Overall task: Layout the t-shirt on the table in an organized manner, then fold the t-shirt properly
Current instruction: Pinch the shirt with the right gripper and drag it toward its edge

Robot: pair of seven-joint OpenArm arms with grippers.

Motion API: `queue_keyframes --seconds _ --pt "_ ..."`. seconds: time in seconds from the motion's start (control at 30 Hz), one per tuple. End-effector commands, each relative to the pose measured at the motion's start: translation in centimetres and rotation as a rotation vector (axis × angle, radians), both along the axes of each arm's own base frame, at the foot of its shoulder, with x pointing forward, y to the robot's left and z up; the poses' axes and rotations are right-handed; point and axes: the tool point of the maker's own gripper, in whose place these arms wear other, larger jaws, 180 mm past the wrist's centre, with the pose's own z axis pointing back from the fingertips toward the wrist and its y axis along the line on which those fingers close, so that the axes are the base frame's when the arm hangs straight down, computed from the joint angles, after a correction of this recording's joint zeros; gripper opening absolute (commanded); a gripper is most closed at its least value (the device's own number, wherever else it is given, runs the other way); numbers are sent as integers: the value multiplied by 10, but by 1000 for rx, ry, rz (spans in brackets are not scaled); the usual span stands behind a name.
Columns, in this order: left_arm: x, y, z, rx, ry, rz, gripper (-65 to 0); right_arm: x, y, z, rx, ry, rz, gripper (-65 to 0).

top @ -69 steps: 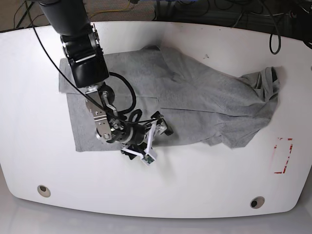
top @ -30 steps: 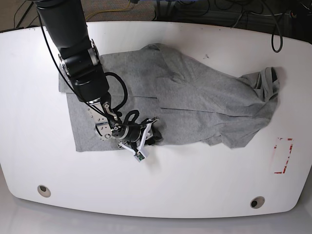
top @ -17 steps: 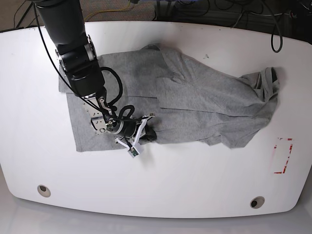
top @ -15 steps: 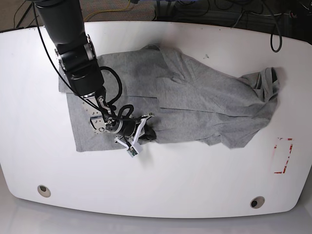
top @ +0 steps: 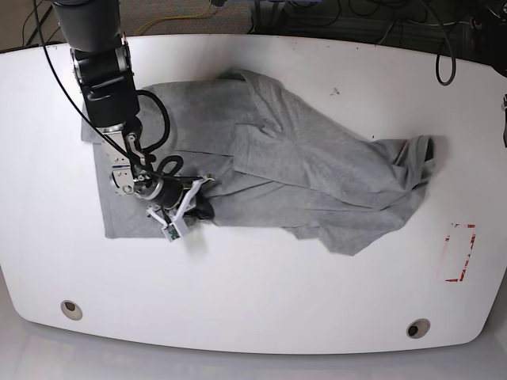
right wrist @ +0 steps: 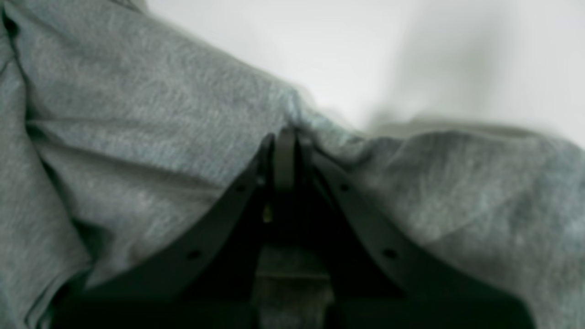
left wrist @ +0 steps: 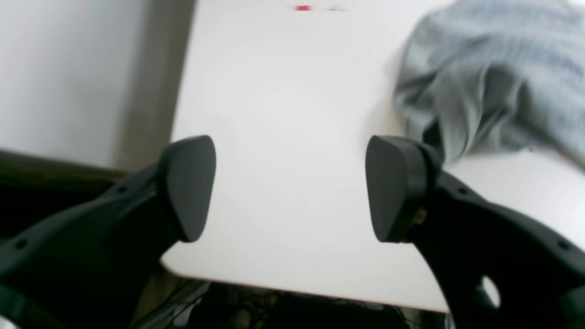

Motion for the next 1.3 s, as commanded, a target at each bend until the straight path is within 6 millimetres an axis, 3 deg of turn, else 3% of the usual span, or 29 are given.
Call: queue_keyframes --seconds 0.0,0.27,0.3,0.63,0.87,1.1,1.27 --pt "9 -4 12 25 -34 -38 -179 4 -30 6 -63 -5 -42 -650" --pt "23 -36 -8 -11 21 -146 -179 -12 -75 13 -73 -9 -147 -650" --pt "25 -47 -16 -31 33 -171 -179 -16 -83 14 -75 -7 -166 -650" --pt "51 -116 -42 -138 43 -331 -179 -39 -106 29 -93 -32 -223 -650" --pt "64 -203 -65 -271 62 -509 -179 -46 -101 37 -112 -38 -201 -650" --pt "69 -293 -70 -386 61 -699 -179 -45 -96 42 -117 -45 -188 -650" --pt "72 -331 -75 -436 82 -735 -179 -42 -94 49 -119 -65 -180 -636"
